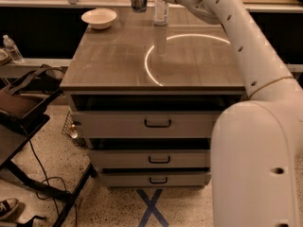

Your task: Move redbull can near paper bowl

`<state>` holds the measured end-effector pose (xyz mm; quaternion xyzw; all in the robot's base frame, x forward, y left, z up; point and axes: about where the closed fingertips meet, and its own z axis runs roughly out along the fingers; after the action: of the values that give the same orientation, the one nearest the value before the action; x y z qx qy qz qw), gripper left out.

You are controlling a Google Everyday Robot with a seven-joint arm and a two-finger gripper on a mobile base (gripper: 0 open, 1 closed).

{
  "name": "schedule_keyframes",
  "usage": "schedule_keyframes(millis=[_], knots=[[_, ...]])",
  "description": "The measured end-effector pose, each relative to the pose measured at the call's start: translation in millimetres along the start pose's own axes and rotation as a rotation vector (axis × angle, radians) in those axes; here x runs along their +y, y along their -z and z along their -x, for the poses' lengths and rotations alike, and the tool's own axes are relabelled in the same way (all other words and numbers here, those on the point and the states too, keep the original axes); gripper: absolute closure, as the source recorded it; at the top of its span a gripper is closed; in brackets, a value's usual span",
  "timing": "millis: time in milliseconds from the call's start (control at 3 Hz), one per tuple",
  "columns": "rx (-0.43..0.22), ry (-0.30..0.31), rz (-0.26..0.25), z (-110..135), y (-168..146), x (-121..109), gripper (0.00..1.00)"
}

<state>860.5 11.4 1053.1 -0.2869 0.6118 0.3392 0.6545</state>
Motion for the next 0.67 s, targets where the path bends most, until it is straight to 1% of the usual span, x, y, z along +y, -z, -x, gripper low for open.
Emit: schedule_keyframes(millis=[333, 667], knots=[[0.009, -0.060, 0.014, -16.4, -32.6, 0.0, 1.00], [0.013, -0.064, 0.004, -19.4, -35.0, -3.1, 1.00]])
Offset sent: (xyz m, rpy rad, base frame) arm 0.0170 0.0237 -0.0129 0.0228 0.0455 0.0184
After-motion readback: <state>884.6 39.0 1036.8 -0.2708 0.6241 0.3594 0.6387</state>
